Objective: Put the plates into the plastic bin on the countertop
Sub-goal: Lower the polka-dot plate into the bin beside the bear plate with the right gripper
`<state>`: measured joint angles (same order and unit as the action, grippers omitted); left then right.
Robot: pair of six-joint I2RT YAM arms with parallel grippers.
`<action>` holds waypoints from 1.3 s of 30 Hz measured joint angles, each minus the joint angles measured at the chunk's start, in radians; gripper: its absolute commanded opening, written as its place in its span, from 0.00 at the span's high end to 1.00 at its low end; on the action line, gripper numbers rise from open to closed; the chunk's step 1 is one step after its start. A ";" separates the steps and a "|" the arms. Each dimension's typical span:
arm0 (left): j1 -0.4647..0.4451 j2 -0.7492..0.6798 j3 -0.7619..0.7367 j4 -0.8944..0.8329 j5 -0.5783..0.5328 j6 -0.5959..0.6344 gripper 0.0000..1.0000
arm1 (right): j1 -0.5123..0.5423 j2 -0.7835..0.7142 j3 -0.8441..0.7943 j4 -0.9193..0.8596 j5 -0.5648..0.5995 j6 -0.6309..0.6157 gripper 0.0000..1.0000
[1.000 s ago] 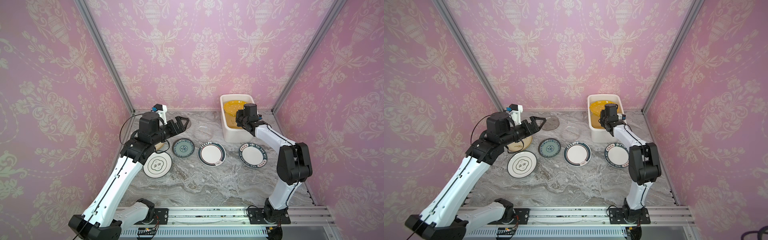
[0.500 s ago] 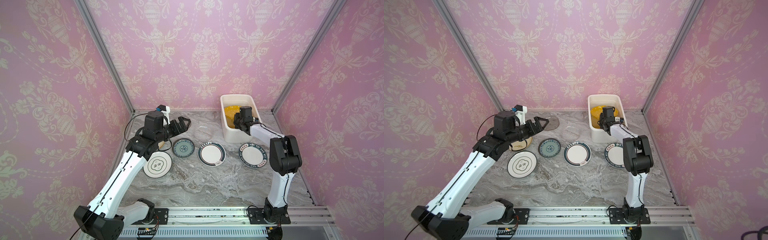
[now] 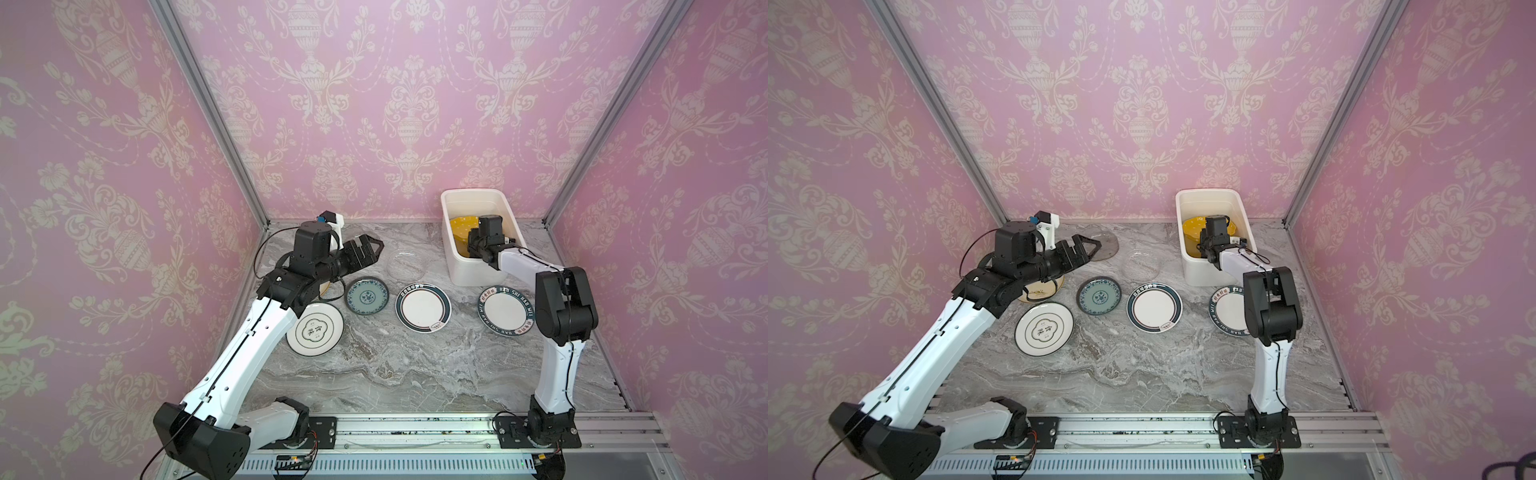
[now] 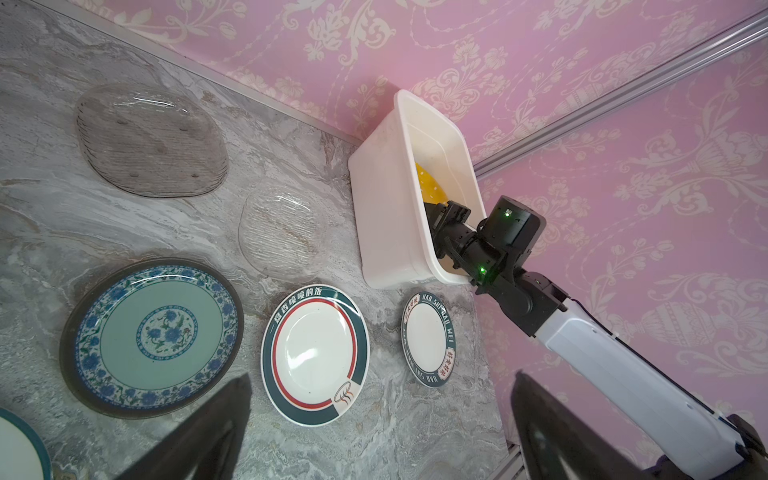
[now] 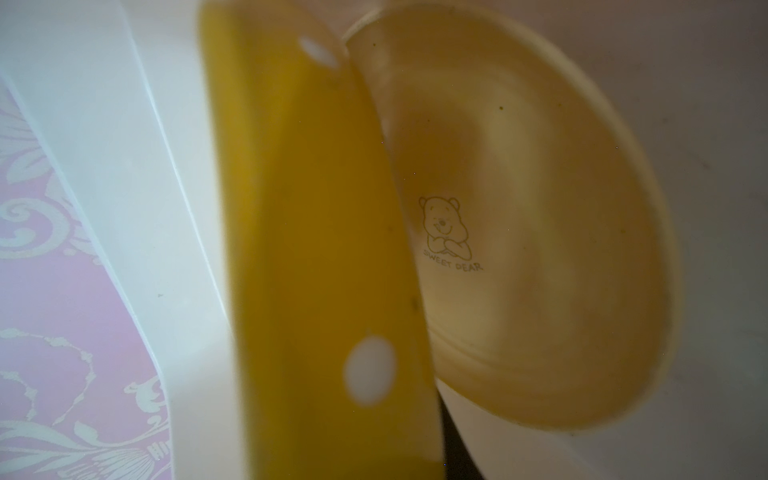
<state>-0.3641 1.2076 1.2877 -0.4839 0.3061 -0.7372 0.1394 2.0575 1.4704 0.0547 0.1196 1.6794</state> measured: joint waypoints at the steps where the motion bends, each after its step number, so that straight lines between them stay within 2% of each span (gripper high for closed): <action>1: 0.000 0.000 0.000 -0.005 0.000 0.003 0.01 | 0.000 0.002 0.002 -0.001 0.000 0.000 0.96; 13: 0.000 0.000 0.000 -0.027 -0.001 0.014 0.01 | -0.005 0.023 0.035 -0.041 -0.018 0.000 0.86; 22: 0.000 0.000 0.000 -0.040 -0.016 0.015 0.01 | -0.013 0.081 0.120 -0.146 -0.035 0.001 0.84; 29: 0.000 0.000 0.000 -0.041 -0.032 0.015 0.01 | -0.026 0.109 0.168 -0.189 -0.053 0.001 0.75; 39: 0.001 0.000 0.000 -0.042 -0.041 0.015 0.01 | -0.032 0.118 0.184 -0.217 -0.082 0.028 0.42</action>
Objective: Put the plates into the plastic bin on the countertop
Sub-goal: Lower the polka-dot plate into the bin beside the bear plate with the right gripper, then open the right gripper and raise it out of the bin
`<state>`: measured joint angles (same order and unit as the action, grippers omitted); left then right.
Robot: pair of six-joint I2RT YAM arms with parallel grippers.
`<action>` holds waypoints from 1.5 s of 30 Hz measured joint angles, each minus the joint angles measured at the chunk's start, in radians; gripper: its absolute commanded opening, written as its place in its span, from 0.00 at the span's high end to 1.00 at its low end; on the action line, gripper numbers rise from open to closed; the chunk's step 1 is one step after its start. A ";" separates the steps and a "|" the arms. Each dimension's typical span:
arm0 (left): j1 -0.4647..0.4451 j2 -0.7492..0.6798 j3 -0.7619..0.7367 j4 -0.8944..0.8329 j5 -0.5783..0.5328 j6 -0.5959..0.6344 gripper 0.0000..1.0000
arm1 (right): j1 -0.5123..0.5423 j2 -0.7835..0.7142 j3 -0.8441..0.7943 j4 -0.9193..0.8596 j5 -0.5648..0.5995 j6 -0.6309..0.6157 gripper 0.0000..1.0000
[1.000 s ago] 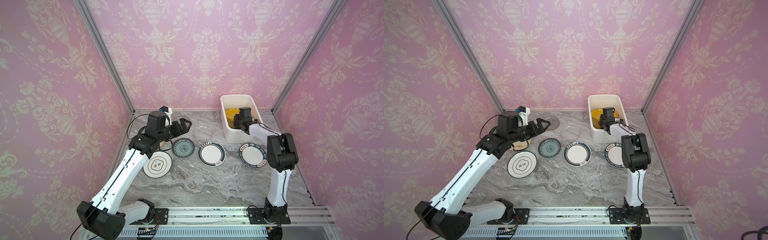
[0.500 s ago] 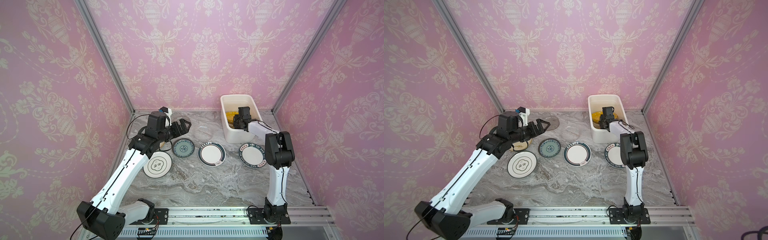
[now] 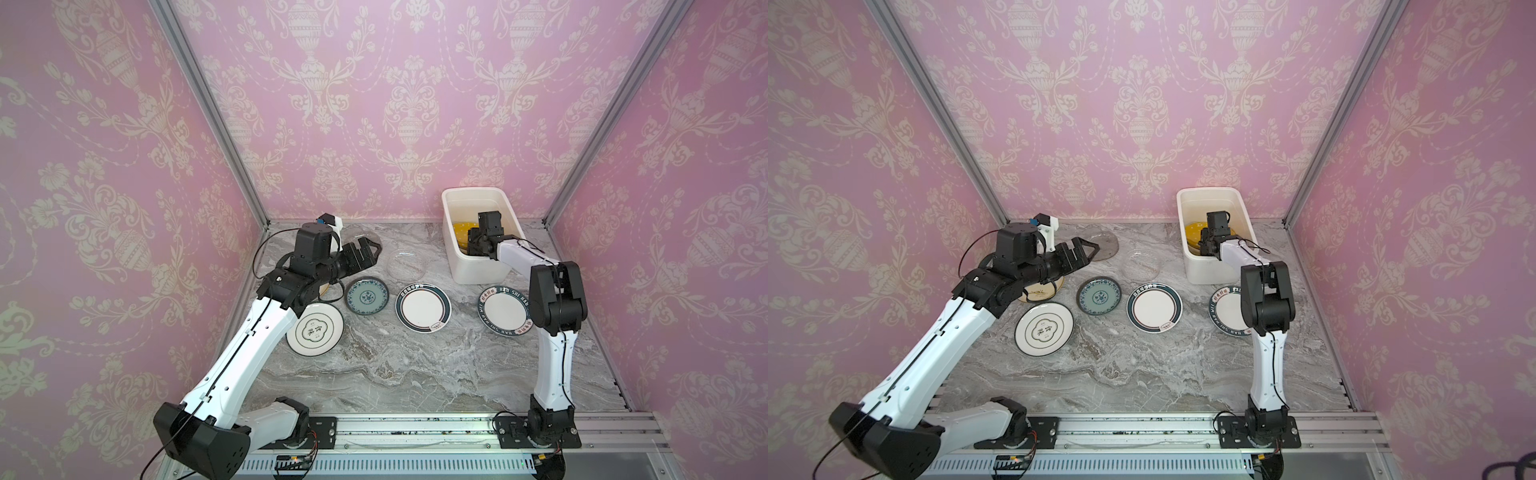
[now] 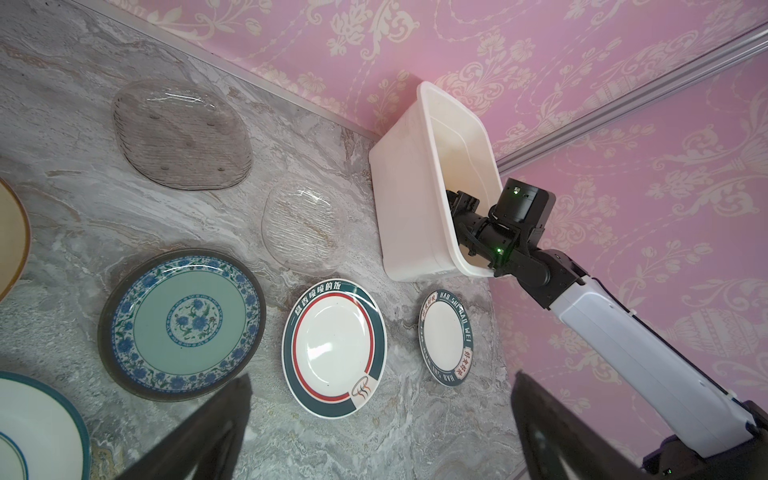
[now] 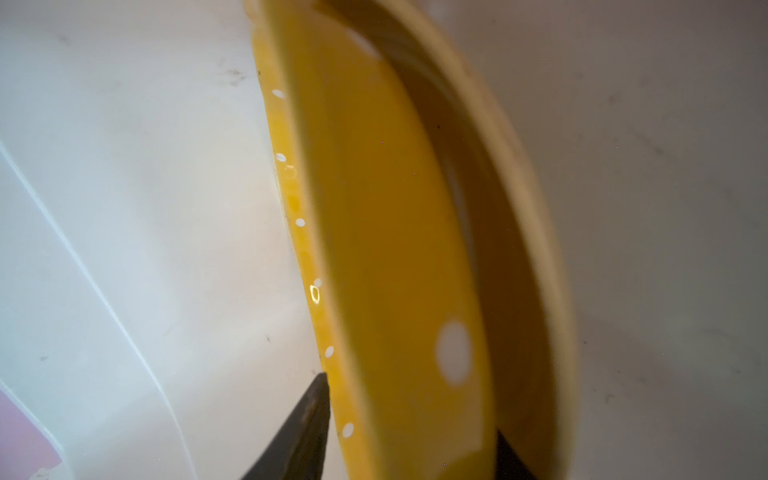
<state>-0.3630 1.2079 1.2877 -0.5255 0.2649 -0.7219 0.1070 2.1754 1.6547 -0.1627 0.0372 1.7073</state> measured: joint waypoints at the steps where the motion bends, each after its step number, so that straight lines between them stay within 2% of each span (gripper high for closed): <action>1: 0.000 0.000 0.000 0.000 -0.002 0.000 0.01 | -0.001 0.000 0.000 -0.002 -0.004 0.002 0.36; 7: 0.000 0.000 0.000 -0.009 -0.009 0.004 0.01 | -0.009 0.019 0.037 -0.060 -0.047 0.003 0.16; 17: 0.008 0.006 0.000 -0.023 -0.009 0.009 0.01 | -0.028 0.100 0.172 -0.193 -0.127 -0.014 0.00; 28: 0.016 0.055 0.001 -0.024 -0.009 0.015 0.01 | -0.037 0.156 0.306 -0.332 -0.170 -0.070 0.00; 36: 0.026 0.059 0.049 -0.045 -0.011 0.037 0.01 | -0.042 0.163 0.403 -0.472 -0.168 -0.167 0.00; 41: 0.028 0.042 0.061 -0.058 -0.029 0.051 0.01 | -0.044 0.130 0.399 -0.540 -0.161 -0.221 0.00; 45: 0.033 0.016 0.071 -0.089 -0.046 0.056 0.01 | -0.044 0.046 0.357 -0.554 -0.161 -0.249 0.00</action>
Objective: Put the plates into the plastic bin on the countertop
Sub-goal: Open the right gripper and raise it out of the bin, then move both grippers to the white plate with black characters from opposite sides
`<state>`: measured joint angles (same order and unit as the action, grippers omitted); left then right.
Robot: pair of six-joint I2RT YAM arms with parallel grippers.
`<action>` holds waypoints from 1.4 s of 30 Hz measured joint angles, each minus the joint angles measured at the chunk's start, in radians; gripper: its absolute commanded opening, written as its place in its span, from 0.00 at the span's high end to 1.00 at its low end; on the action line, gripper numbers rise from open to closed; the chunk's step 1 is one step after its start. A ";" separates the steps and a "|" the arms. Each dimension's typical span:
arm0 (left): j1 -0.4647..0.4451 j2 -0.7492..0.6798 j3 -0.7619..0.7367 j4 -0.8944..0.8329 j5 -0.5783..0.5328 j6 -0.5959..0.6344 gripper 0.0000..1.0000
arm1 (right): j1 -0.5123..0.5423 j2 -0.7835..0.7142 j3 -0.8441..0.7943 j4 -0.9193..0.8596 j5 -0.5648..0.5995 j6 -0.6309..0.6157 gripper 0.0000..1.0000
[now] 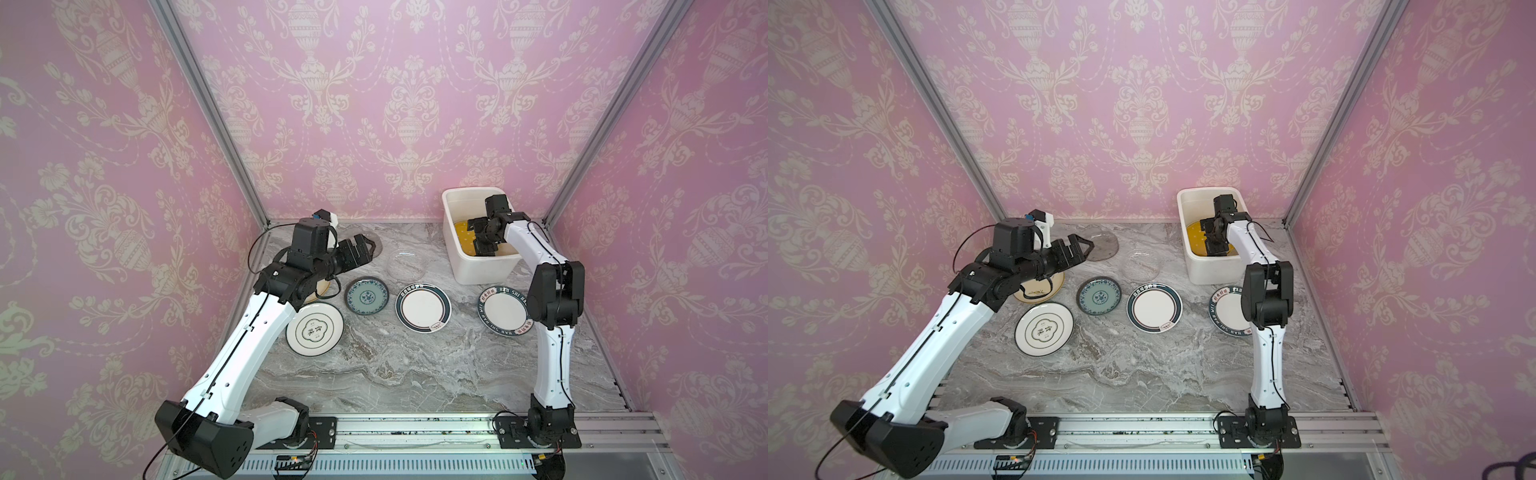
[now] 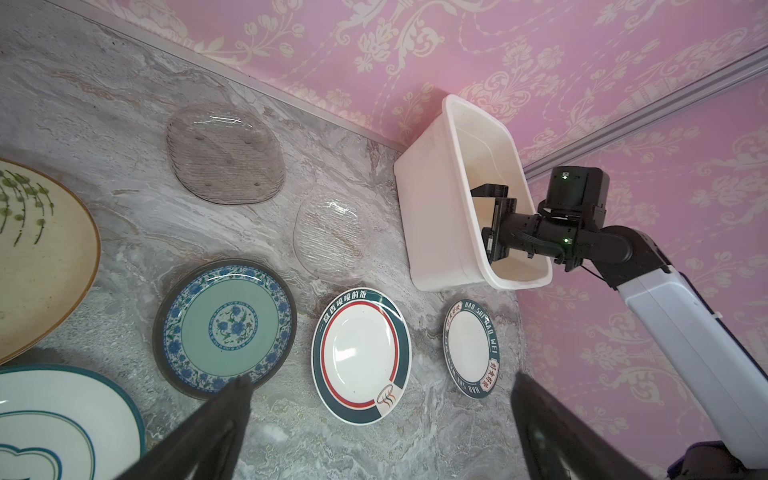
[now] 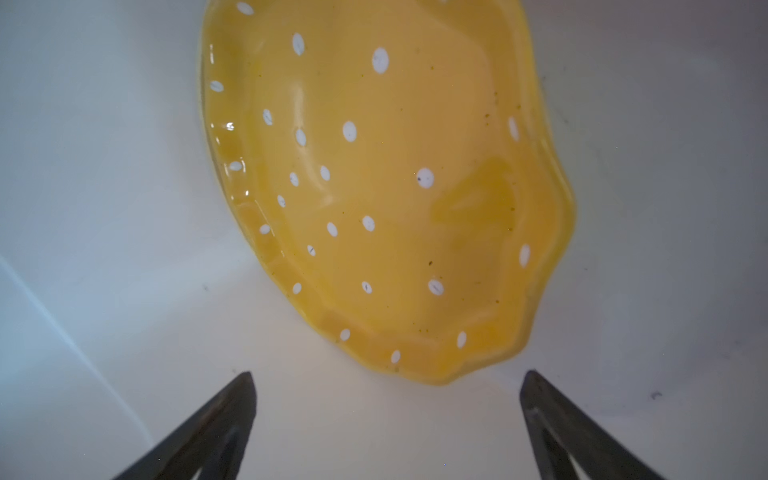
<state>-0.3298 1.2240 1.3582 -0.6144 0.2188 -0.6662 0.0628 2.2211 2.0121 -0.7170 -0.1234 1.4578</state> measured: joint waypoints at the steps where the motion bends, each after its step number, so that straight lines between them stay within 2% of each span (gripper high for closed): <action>1: 0.002 -0.004 0.010 -0.012 -0.002 0.000 0.01 | 0.000 -0.024 -0.006 0.000 0.000 -0.007 0.00; 10: 0.014 -0.019 0.099 -0.105 0.004 0.024 0.01 | -0.002 -0.171 -0.008 -0.006 -0.003 -0.113 0.03; 16: 0.014 -0.049 0.117 -0.192 0.066 0.021 0.01 | 0.000 -0.348 -0.080 0.026 -0.090 -0.283 0.10; 23: 0.014 -0.091 0.078 -0.301 0.173 -0.013 0.01 | 0.004 -0.722 -0.347 0.089 -0.275 -0.537 0.14; 27: 0.014 -0.108 0.018 -0.346 0.210 -0.056 0.01 | 0.021 -0.901 -0.546 0.133 -0.369 -0.621 0.17; 36: 0.014 -0.135 -0.193 -0.330 0.282 -0.180 0.01 | 0.119 -1.157 -1.060 0.262 -0.426 -0.647 0.19; 38: 0.014 -0.156 -0.228 -0.336 0.266 -0.191 0.01 | 0.153 -1.177 -1.122 0.288 -0.427 -0.651 0.19; 42: 0.014 -0.204 -0.272 -0.373 0.163 -0.212 0.01 | 0.297 -1.182 -1.192 0.381 -0.416 -0.647 0.19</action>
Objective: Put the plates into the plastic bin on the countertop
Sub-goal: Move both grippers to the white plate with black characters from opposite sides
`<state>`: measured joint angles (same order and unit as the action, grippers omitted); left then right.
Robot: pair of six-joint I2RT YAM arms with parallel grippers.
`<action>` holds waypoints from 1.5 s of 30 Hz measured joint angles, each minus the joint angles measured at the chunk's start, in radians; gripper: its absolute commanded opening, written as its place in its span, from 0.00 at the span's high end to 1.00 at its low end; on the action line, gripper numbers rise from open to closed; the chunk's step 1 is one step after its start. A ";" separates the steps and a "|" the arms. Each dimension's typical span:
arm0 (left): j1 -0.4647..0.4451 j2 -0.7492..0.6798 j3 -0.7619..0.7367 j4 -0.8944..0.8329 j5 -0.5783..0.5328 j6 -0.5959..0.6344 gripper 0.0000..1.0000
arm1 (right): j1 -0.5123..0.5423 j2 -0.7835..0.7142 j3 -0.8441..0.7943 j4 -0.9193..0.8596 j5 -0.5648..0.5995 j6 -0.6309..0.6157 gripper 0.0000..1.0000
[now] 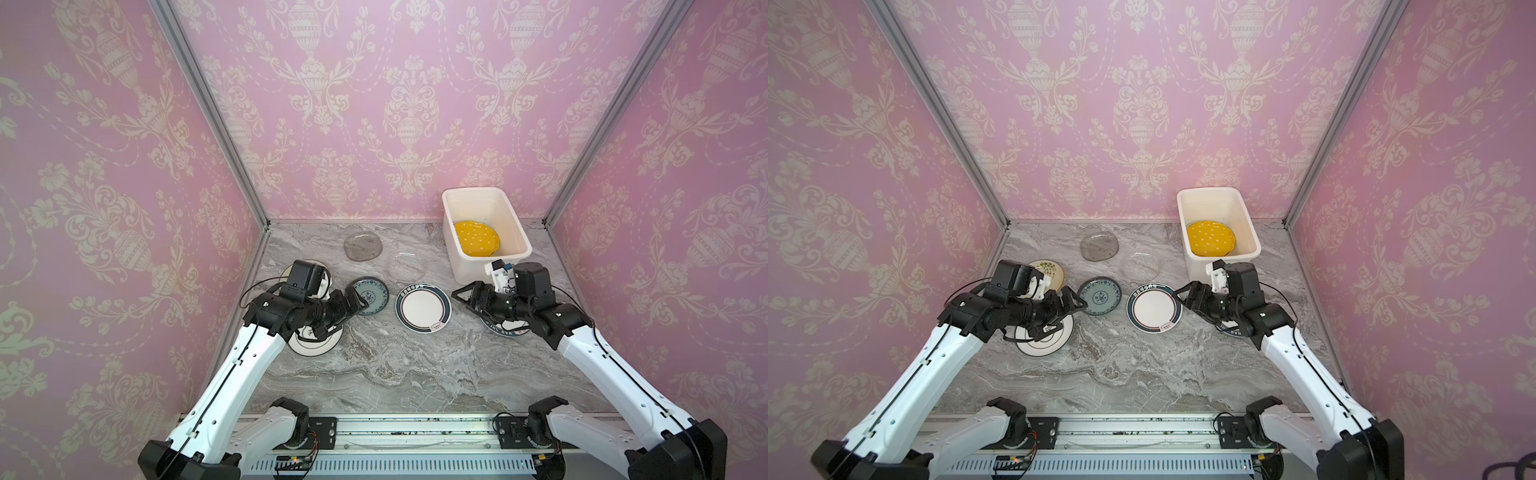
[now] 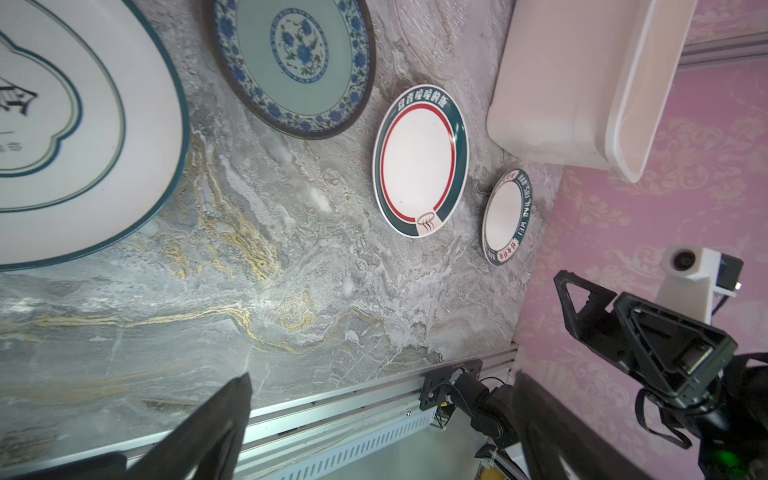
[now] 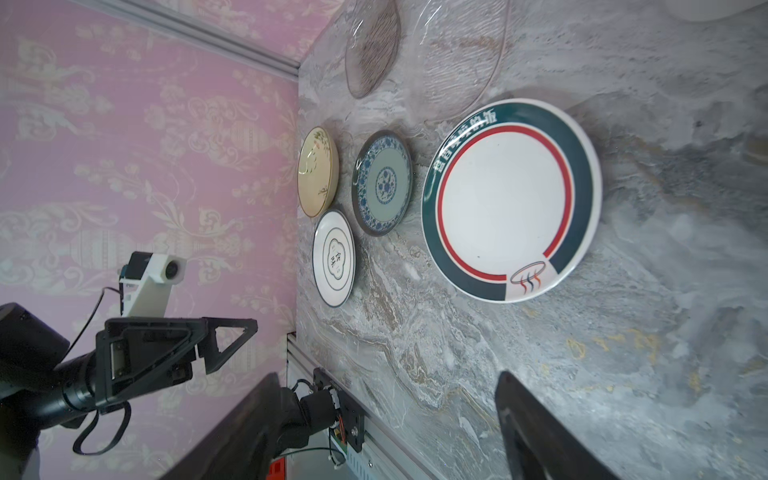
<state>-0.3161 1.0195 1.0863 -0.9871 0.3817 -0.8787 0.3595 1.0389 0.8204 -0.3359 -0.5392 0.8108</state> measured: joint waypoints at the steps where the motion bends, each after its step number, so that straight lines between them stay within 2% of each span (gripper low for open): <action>1: 0.000 -0.010 -0.009 -0.006 -0.027 -0.007 0.01 | 0.040 0.001 -0.014 0.034 0.011 0.005 0.19; 4: 0.006 -0.034 -0.035 -0.039 -0.142 -0.036 0.01 | 0.190 0.035 -0.054 0.163 0.058 0.042 0.19; 7: 0.042 -0.050 -0.053 -0.077 -0.276 -0.063 0.01 | 0.327 0.155 -0.048 0.304 0.106 0.077 0.19; 10: 0.149 -0.059 -0.079 -0.084 -0.344 -0.063 0.01 | 0.423 0.335 0.013 0.399 0.126 0.106 0.18; 13: 0.303 -0.040 -0.109 -0.070 -0.333 -0.048 0.01 | 0.479 0.523 0.113 0.479 0.126 0.138 0.18; 15: 0.420 -0.007 -0.133 -0.054 -0.311 -0.027 0.01 | 0.499 0.638 0.189 0.521 0.126 0.159 0.18; 17: 0.492 0.022 -0.148 -0.040 -0.310 -0.022 0.01 | 0.512 0.733 0.254 0.555 0.120 0.183 0.18; 24: 0.667 0.074 -0.201 0.062 -0.313 -0.029 0.01 | 0.538 0.989 0.445 0.607 0.110 0.260 0.16; 29: 0.776 0.146 -0.267 0.119 -0.303 -0.051 0.01 | 0.546 1.064 0.528 0.596 0.118 0.267 0.15; 34: 0.815 0.217 -0.275 0.169 -0.282 -0.082 0.01 | 0.546 1.110 0.583 0.591 0.121 0.272 0.16; 45: 0.818 0.443 -0.238 0.177 -0.280 -0.168 0.01 | 0.546 1.149 0.613 0.586 0.126 0.290 0.16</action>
<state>0.5022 1.4620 0.8482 -0.8097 0.1013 -1.0470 0.9058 2.1880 1.4338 0.2497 -0.4129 1.1004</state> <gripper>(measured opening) 0.993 0.846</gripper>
